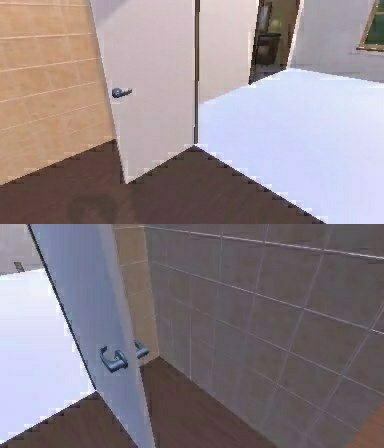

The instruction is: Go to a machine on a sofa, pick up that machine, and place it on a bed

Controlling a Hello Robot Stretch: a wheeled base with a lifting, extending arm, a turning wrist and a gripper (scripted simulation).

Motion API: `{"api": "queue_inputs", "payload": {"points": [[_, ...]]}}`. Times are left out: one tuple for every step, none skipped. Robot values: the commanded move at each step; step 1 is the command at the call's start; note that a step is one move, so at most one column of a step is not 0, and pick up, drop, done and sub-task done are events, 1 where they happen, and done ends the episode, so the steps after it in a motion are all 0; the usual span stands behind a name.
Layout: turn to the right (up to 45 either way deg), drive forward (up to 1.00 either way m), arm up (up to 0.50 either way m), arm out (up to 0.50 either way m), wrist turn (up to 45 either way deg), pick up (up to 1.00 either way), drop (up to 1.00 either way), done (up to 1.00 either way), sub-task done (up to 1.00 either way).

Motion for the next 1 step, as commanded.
{"api": "queue_inputs", "payload": {"points": [[0.0,0.40,0.00,0.00,0.0,0.00,0.00,0.00,0.00]]}}
